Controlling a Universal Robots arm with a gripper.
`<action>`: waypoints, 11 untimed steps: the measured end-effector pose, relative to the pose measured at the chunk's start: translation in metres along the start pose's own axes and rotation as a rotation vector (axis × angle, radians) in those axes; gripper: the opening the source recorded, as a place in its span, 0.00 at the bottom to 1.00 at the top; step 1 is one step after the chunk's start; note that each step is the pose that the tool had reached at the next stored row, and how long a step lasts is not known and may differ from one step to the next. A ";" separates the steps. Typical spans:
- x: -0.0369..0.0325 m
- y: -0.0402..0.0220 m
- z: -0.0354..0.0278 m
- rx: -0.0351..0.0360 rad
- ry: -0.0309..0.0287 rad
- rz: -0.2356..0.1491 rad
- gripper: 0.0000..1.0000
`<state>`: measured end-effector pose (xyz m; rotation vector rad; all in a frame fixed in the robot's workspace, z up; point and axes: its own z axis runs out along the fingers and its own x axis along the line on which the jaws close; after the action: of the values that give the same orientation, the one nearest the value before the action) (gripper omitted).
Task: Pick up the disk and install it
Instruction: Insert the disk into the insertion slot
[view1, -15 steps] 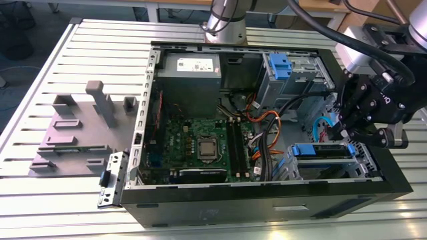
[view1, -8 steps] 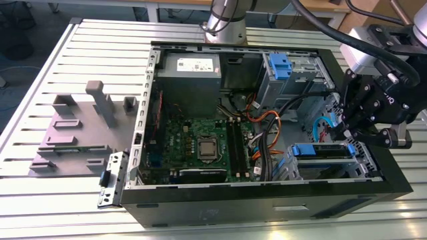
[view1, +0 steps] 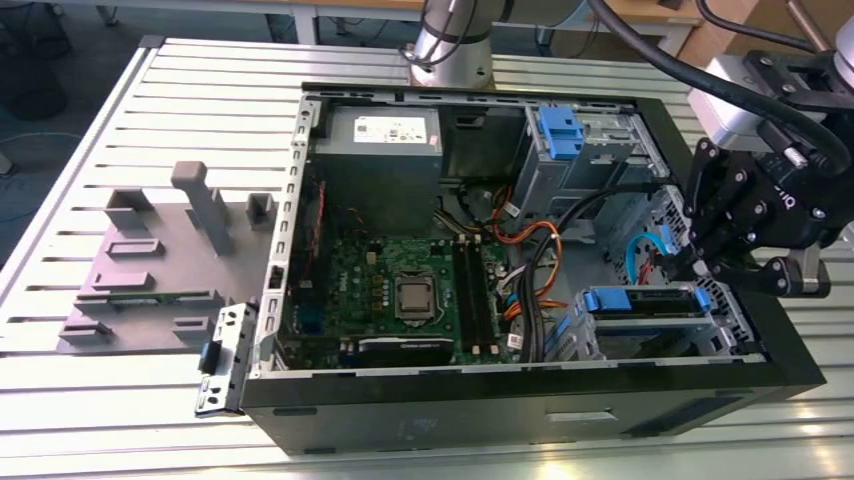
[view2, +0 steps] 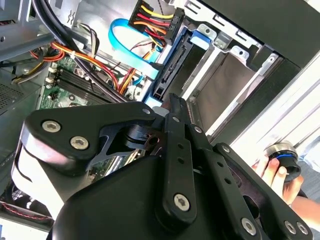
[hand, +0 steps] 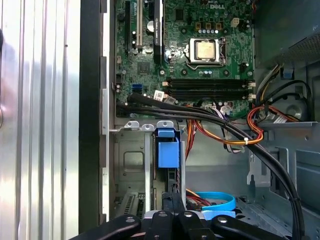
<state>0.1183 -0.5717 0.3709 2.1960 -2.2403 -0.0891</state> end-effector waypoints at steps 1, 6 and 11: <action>0.0000 -0.0006 0.0000 0.0000 0.0000 0.000 0.11; -0.0002 -0.0025 0.0002 0.0000 0.0001 0.000 0.11; -0.0003 -0.0047 0.0004 -0.0001 0.0002 0.000 0.11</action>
<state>0.1230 -0.5715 0.3704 2.1959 -2.2402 -0.0889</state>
